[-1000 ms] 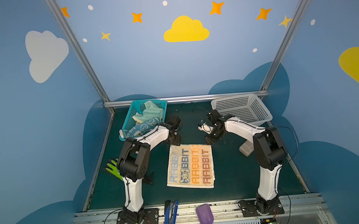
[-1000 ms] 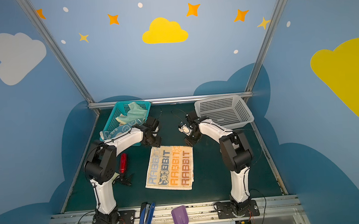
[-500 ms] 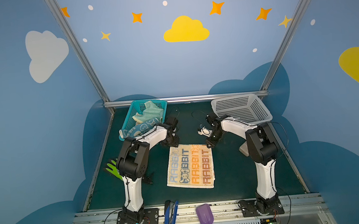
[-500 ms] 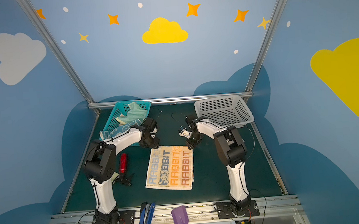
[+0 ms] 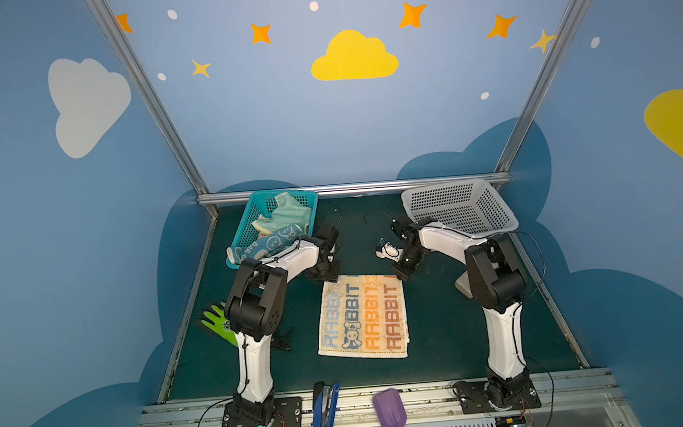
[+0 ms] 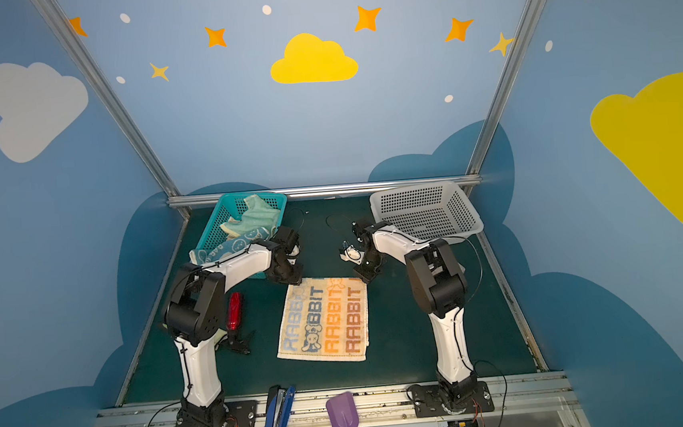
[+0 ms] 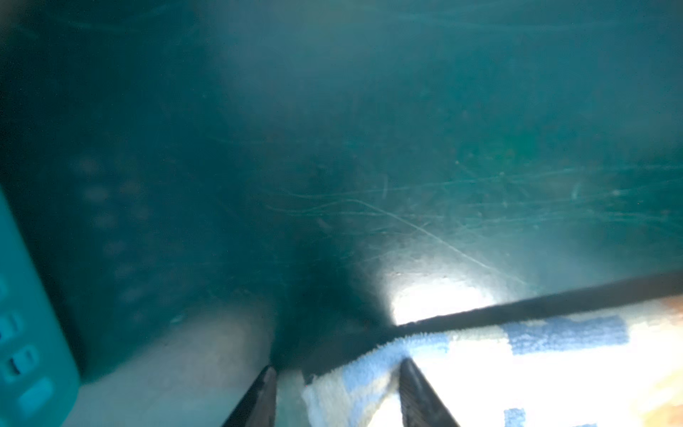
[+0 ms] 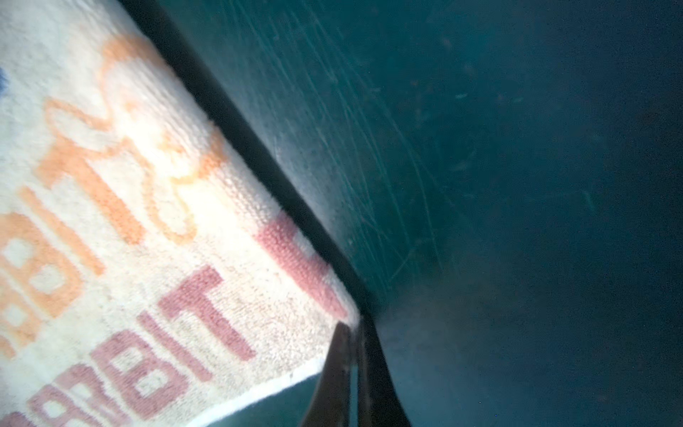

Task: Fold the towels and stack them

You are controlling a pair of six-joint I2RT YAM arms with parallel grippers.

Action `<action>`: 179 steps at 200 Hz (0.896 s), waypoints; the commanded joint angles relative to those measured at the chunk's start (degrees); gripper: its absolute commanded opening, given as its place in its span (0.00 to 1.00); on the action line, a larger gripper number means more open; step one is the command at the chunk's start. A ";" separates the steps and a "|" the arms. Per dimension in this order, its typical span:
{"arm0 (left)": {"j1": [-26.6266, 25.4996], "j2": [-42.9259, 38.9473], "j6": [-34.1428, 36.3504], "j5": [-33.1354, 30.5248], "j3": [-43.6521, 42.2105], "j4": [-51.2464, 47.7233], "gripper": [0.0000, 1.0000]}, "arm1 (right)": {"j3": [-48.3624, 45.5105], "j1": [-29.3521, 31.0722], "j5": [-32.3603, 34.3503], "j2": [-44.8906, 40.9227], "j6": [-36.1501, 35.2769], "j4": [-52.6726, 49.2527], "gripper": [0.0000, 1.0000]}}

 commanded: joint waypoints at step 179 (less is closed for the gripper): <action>-2.85 -6.89 0.73 -6.91 1.14 12.10 0.04 | -3.45 -4.80 -0.80 -10.21 -0.21 9.93 0.00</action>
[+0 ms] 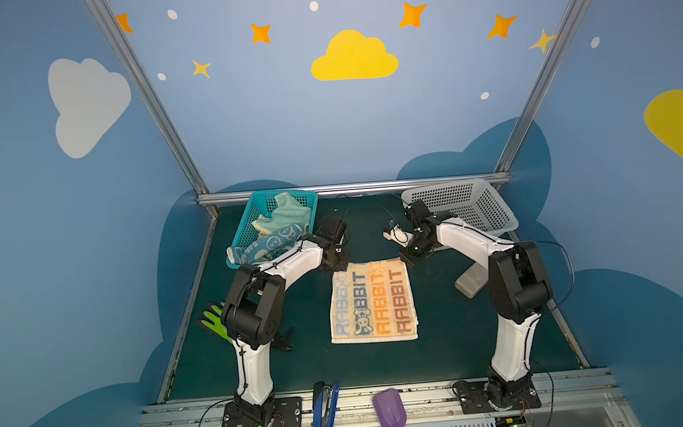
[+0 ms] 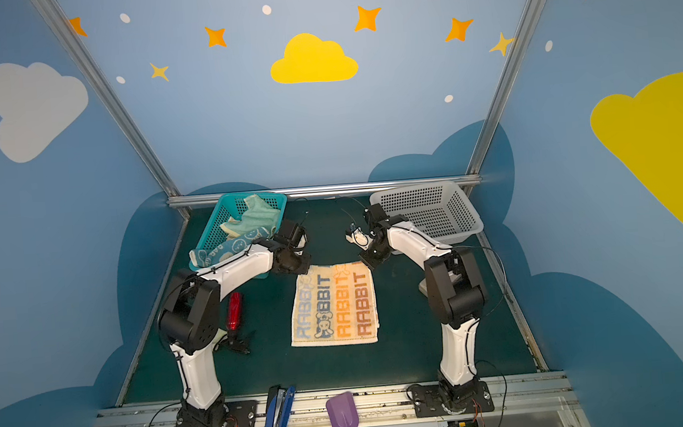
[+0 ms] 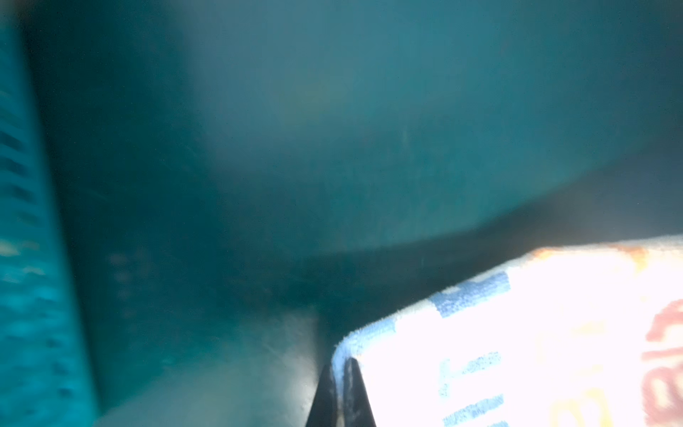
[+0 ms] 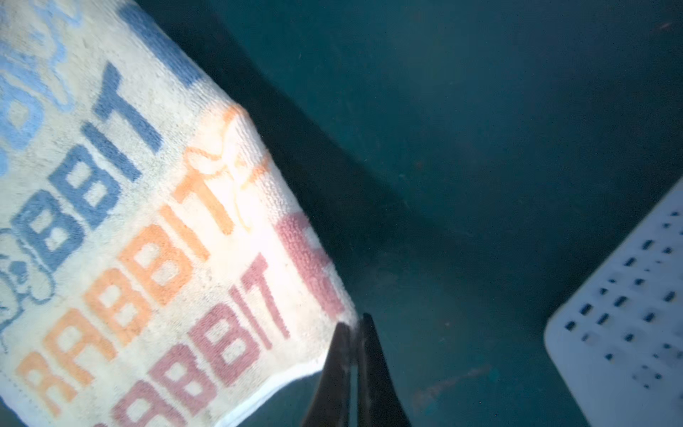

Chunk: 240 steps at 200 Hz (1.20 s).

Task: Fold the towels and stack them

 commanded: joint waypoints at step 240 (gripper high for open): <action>-5.07 -26.57 0.87 -4.64 -28.43 16.63 0.04 | -22.81 4.73 -4.67 -21.94 14.18 6.13 0.00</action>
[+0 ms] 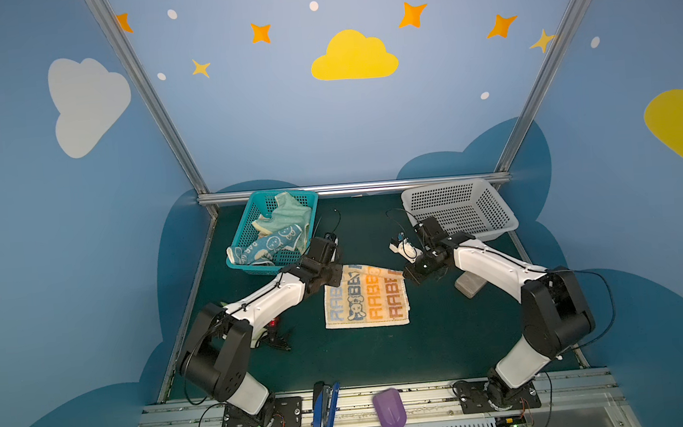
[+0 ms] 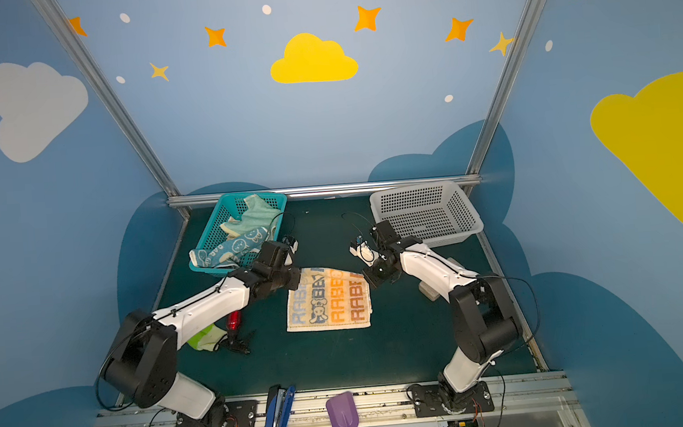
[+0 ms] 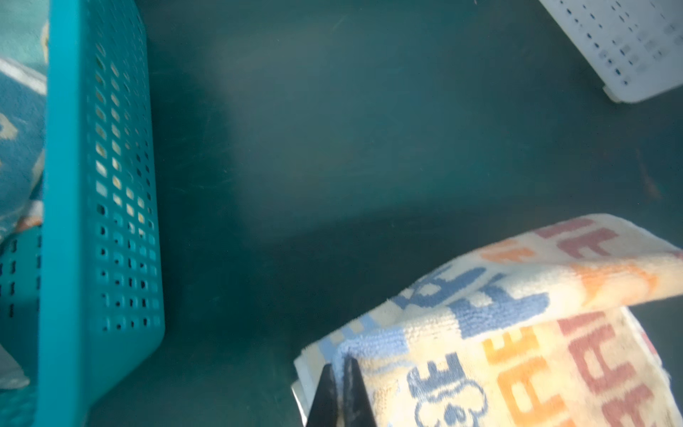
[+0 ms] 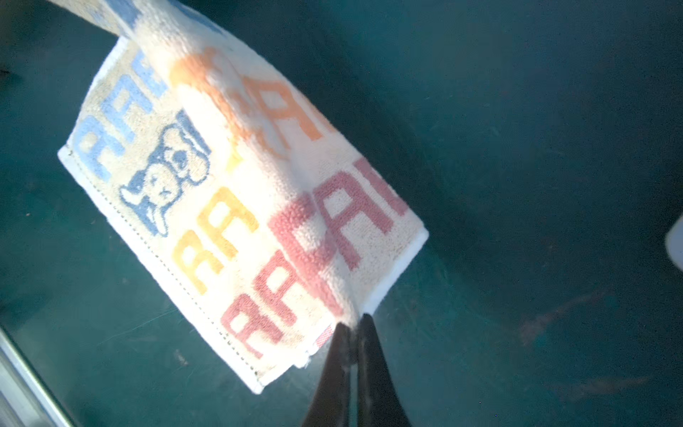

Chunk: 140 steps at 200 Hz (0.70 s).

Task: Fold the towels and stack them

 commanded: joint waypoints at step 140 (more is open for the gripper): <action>-3.24 -16.58 -4.47 3.29 -19.78 9.29 0.04 | -11.39 5.05 -0.69 -12.46 13.36 -1.23 0.00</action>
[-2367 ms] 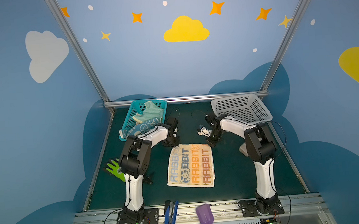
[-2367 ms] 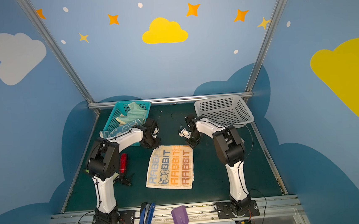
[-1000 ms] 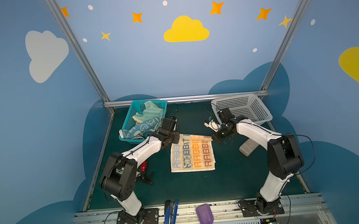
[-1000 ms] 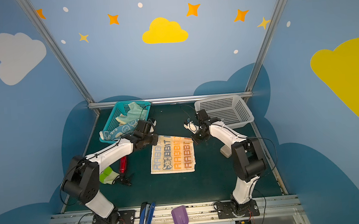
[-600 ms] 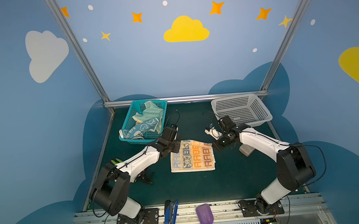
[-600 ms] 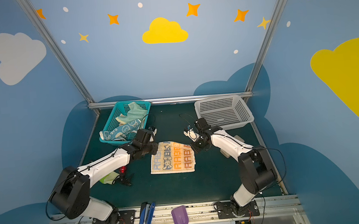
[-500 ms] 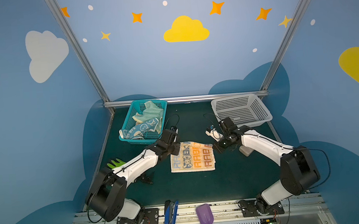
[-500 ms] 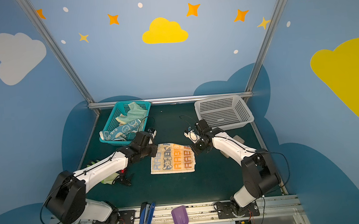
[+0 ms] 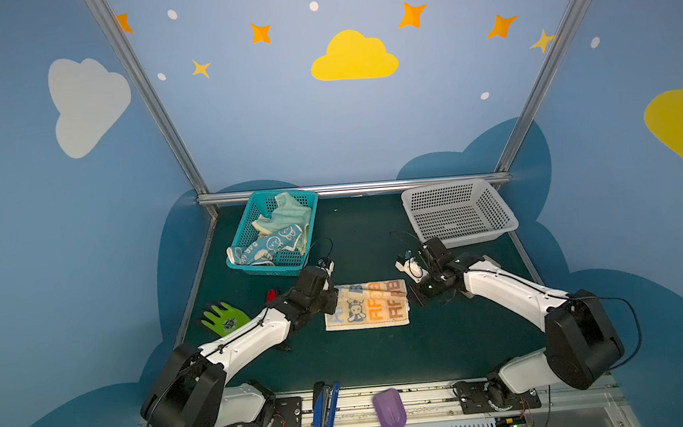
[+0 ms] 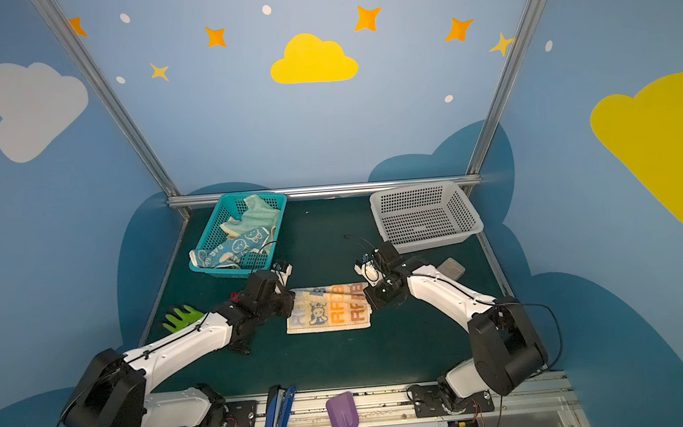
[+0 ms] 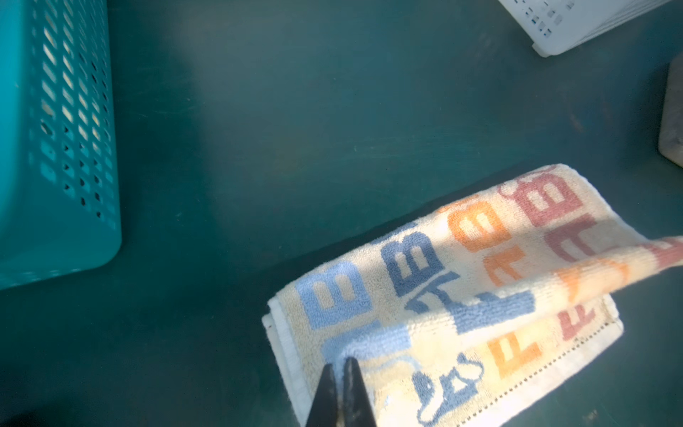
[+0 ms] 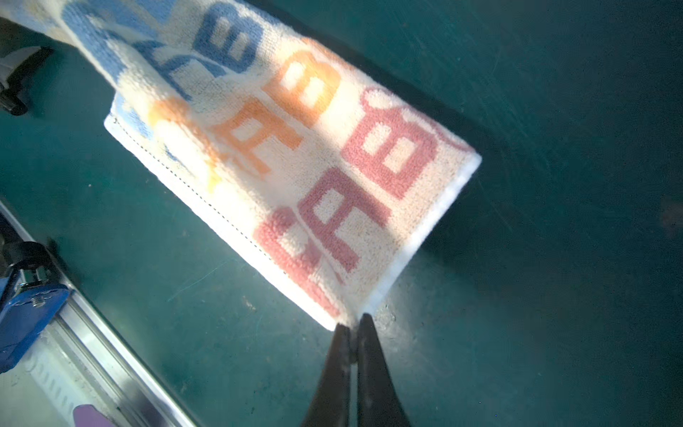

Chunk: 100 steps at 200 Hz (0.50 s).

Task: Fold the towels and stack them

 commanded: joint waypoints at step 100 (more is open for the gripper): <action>-2.50 -5.48 -2.15 0.30 -3.96 0.17 0.04 | 1.35 5.31 5.93 -4.40 -3.34 -8.40 0.00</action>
